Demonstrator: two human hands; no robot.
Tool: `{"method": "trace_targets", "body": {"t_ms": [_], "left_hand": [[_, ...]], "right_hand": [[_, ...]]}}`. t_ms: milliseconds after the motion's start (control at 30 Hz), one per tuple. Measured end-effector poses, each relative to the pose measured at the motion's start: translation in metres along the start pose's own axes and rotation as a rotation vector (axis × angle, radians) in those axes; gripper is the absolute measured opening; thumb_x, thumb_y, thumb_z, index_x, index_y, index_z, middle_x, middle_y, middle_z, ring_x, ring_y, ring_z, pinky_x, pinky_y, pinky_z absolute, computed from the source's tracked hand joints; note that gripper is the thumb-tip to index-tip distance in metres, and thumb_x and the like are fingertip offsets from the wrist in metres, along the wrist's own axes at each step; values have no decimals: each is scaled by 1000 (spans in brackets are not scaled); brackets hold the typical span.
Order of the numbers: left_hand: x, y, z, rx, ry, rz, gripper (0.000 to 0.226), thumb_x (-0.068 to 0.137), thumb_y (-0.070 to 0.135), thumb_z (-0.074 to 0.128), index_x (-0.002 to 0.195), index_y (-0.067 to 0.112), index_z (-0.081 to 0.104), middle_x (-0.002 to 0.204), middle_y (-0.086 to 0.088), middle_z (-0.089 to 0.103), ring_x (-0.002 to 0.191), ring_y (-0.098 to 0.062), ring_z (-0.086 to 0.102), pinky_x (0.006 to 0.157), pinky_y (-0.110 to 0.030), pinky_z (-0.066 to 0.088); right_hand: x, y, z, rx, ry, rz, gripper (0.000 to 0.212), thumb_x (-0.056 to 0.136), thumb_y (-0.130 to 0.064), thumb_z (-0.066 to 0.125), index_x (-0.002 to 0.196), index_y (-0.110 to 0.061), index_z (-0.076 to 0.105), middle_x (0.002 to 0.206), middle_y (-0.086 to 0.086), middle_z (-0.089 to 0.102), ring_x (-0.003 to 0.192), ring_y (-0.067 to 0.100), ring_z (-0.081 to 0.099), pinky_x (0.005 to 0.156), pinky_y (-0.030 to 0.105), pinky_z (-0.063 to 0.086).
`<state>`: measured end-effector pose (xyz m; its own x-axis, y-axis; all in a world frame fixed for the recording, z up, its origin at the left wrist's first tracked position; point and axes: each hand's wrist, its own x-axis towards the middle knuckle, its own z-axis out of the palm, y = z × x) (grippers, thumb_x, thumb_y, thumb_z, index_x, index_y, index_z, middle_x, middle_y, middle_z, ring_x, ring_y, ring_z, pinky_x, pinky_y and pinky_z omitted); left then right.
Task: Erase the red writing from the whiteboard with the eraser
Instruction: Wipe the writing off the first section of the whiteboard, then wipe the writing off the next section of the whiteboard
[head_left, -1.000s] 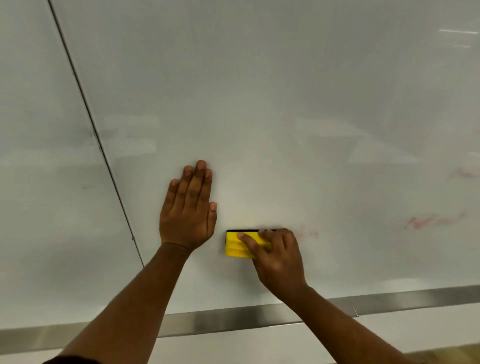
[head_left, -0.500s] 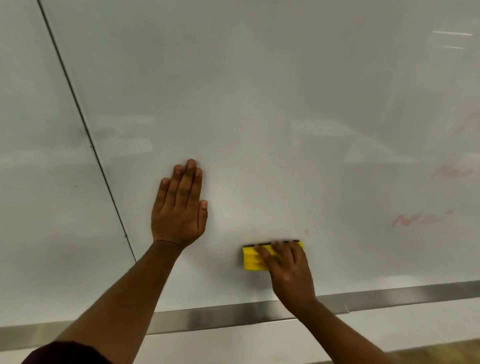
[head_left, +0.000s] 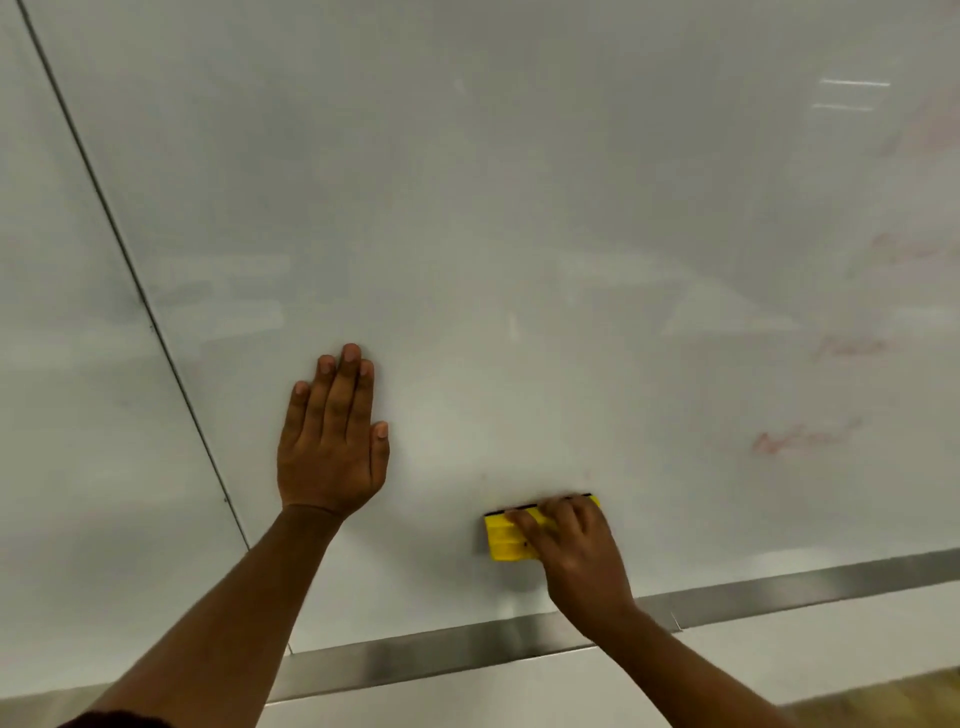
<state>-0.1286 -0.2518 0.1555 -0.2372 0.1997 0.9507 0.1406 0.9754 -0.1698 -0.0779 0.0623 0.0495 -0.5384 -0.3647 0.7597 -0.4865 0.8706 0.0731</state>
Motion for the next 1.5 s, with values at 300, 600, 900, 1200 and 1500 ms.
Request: {"method": "trace_targets", "body": {"t_ms": [300,600,900,1200,1500], "left_hand": [[-1,0,3,-5,-8,-6,72,105,32,37,169,7,14,179,-5,2,166,-24,4,135,-42,6],[2,3,-1,-6,-11,-13,74,104,31,37,170,8,11,179,-4,0,166,-23,2,135,-42,4],[1,3,1,-3,-29,-13,76,103,31,37,170,10,7,179,-4,-3,166,-24,-1,135,-42,3],[0,1,0,0,9,22,72,105,31,37,169,7,14,179,-6,2,166,-26,4,135,-44,7],[0,1,-3,-32,-56,-2,75,105,32,36,170,10,6,179,-3,-5,166,-23,-3,135,-42,2]], "right_hand": [[33,32,-27,-8,214,259,60,79,9,71,134,-16,65,123,17,54,110,43,49,104,52,44],[31,53,-40,159,232,436,75,71,8,79,139,-17,56,123,11,50,108,38,49,93,35,41],[49,-40,5,444,523,1067,75,81,-6,85,147,-7,50,115,18,48,101,38,50,87,47,48],[39,-139,27,634,106,608,85,84,-20,76,151,-51,34,125,-11,42,113,14,43,95,15,40],[39,60,-40,464,454,1036,72,83,-11,84,147,-14,51,112,5,39,101,36,56,89,29,43]]}}
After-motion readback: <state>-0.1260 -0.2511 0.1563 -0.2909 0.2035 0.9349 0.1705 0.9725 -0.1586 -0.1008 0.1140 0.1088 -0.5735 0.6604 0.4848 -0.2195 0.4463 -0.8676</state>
